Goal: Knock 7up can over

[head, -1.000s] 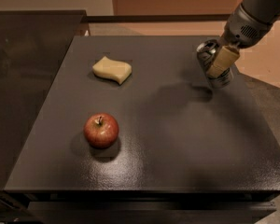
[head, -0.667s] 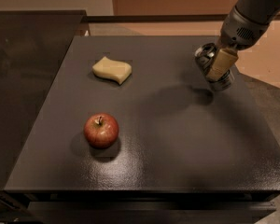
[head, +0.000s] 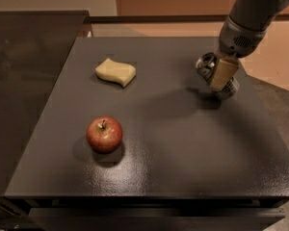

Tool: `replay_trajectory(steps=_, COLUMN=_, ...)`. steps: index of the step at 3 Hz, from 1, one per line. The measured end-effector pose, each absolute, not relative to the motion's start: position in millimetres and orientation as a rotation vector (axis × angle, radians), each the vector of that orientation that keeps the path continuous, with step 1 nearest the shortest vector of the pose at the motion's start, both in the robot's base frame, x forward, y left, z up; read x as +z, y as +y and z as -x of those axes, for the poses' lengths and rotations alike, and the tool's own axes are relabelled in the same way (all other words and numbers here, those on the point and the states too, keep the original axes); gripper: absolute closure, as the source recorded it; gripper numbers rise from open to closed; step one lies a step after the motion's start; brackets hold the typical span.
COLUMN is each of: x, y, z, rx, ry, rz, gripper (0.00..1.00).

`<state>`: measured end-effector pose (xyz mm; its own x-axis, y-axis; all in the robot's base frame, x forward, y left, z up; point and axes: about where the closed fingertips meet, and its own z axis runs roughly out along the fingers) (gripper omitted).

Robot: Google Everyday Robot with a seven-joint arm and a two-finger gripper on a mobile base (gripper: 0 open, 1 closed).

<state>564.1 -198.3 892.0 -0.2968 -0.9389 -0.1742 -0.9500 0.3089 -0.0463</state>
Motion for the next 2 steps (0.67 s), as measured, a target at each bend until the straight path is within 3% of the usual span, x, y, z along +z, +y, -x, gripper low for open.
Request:
replay_trajectory(steps=1, x=878.4, y=-187.3, z=-561.0, rx=0.063, ry=2.397, rz=1.811, gripper=0.0)
replay_trajectory(steps=2, x=878.4, y=-187.3, z=-561.1, rx=0.063, ry=2.397, rz=1.811, gripper=0.0)
